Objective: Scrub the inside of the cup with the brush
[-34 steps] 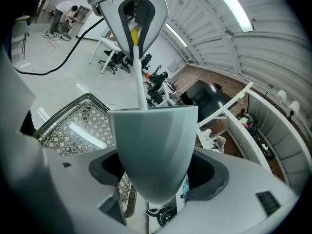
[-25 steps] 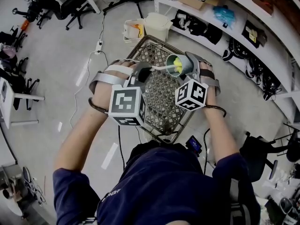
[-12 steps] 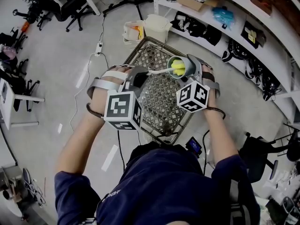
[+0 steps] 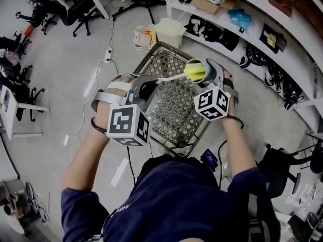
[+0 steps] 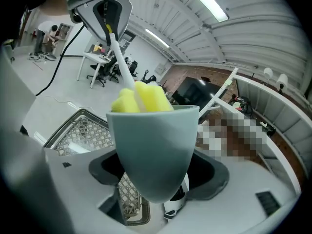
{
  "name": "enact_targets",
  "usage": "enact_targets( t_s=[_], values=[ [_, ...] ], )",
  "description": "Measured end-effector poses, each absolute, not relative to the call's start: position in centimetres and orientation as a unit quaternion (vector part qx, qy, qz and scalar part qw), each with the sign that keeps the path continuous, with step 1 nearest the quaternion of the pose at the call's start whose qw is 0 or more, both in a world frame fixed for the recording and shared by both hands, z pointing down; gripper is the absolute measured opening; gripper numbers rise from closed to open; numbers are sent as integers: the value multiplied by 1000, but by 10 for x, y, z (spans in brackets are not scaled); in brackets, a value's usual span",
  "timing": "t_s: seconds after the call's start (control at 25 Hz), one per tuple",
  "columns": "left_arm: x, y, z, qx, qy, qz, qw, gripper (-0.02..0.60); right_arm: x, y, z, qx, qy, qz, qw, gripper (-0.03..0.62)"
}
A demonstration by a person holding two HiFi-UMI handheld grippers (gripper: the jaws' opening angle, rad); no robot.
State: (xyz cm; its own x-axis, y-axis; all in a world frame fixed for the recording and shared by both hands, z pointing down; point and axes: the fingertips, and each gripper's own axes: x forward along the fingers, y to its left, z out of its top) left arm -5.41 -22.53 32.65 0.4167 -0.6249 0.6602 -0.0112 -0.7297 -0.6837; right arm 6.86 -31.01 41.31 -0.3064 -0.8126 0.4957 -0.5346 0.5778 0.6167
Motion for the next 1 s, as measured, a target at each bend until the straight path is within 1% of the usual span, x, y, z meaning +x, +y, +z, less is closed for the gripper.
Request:
enact_targets(
  t_s=[0.32,0.64,0.72,0.88,1.0],
  values=[
    [-70,-225,320,-795,229,-484,285,28,84,-313,414,445,-792,-138,395,360],
    [-79,-229,314,-809,289,-440,261,28,100,-313,422,467,-811,-55,347,360],
    [-78,-233,312,-816,304,-425,248,28,99,-312,423,465,-823,-32,325,360],
    [-76,-237,308,-827,334,-393,222,28,93,-308,416,460,-851,34,251,360],
    [-76,-238,313,-839,355,-365,189,29,91,-305,409,456,-864,67,204,360]
  ],
)
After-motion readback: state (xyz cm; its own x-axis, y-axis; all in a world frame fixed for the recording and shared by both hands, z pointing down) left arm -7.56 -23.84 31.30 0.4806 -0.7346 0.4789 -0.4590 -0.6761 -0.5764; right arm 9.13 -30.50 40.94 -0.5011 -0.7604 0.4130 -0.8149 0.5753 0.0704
